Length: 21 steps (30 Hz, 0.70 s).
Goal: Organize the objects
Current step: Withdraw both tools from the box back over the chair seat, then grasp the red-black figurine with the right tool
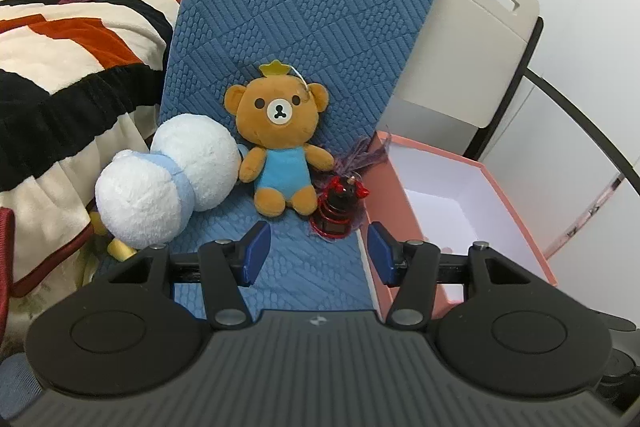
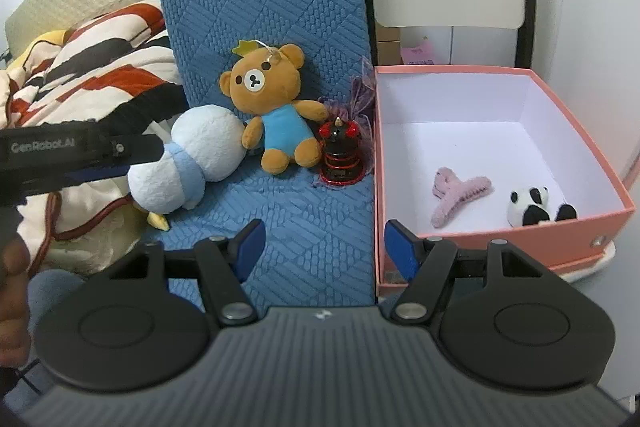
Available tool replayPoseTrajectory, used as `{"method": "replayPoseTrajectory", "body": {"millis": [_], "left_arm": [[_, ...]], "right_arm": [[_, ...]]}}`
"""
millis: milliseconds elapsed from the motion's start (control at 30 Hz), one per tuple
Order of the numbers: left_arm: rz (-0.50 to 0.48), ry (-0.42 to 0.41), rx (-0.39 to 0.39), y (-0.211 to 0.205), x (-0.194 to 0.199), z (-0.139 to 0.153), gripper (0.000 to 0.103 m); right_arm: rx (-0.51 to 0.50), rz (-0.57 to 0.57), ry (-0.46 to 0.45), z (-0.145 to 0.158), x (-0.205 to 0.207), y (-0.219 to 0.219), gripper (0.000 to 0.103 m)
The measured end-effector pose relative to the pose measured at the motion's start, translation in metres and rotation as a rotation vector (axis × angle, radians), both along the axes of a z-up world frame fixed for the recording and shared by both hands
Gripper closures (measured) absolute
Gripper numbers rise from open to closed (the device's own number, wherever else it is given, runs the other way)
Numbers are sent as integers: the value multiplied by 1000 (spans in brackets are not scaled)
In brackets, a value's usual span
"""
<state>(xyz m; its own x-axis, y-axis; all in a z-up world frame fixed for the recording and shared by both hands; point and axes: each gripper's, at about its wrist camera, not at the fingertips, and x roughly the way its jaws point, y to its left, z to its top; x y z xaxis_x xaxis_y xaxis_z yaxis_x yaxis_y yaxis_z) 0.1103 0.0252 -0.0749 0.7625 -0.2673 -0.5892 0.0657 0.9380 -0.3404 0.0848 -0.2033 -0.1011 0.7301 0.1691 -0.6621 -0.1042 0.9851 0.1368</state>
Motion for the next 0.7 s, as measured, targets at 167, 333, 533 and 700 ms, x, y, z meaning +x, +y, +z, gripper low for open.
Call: {"method": "replayPoseTrajectory", "body": {"millis": [167, 333, 533, 700], "left_arm": [[-11, -16, 21, 0, 19, -18, 43], [3, -18, 35, 3, 44, -45, 43], [0, -12, 40, 7, 73, -79, 43], [-8, -4, 13, 12, 99, -95, 43]], "right_arm": [[-19, 9, -17, -15, 16, 4, 34], [-18, 41, -18, -32, 33, 8, 20], [-7, 78, -42, -44, 54, 15, 20], [-26, 78, -101, -54, 73, 24, 26]]}}
